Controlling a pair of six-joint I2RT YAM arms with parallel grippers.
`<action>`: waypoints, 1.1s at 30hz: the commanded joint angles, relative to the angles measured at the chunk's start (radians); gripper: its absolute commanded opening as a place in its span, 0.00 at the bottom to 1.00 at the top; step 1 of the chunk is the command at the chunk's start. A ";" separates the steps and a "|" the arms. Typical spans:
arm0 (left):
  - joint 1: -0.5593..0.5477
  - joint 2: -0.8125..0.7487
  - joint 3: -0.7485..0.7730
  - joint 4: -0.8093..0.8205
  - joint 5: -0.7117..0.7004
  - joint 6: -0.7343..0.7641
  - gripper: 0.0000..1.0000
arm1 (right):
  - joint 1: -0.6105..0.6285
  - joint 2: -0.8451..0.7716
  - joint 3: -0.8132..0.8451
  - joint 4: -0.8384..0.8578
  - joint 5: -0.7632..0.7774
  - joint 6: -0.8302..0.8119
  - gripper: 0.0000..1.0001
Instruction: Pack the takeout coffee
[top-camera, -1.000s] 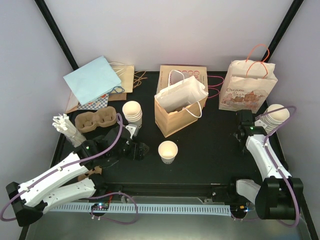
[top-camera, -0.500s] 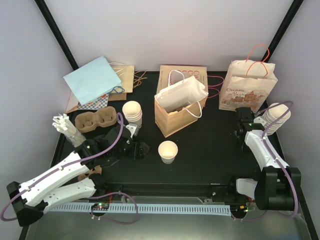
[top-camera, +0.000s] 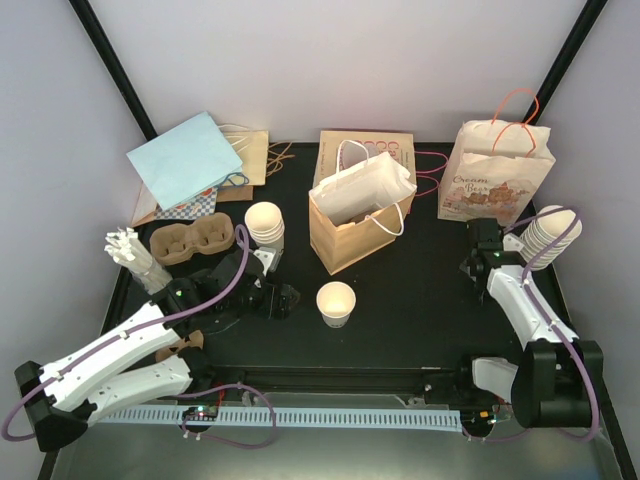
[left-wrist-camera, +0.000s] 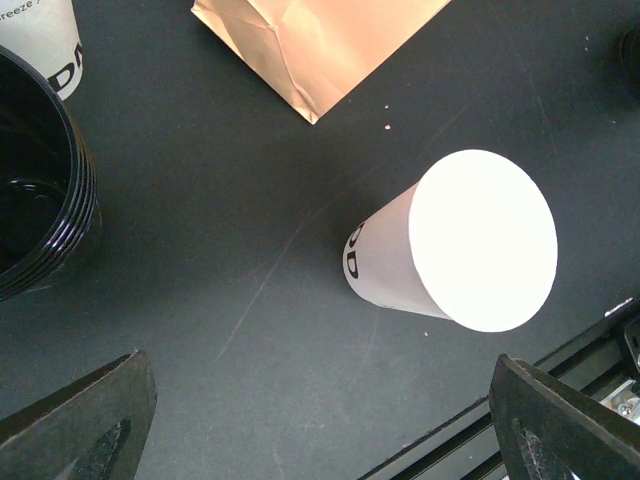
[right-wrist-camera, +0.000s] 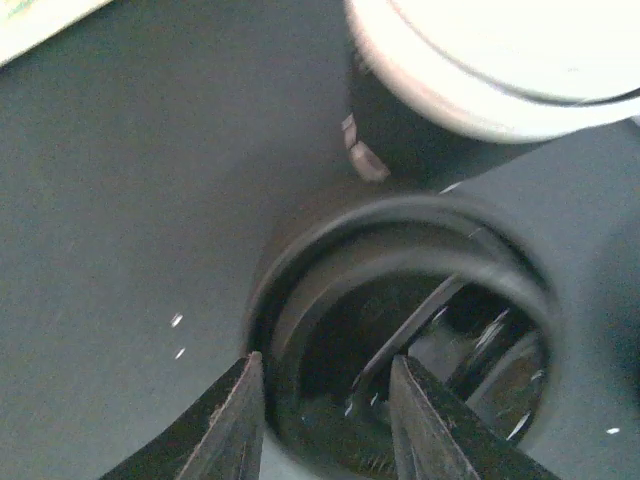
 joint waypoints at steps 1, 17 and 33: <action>0.009 0.003 0.004 0.021 0.013 0.015 0.94 | 0.046 0.017 -0.025 -0.023 -0.140 0.011 0.36; 0.010 0.000 0.010 0.019 0.013 0.013 0.94 | 0.082 -0.004 0.034 -0.101 -0.093 0.032 0.37; 0.012 -0.013 0.012 0.010 0.012 0.016 0.94 | 0.054 -0.041 0.113 -0.181 0.004 0.013 0.39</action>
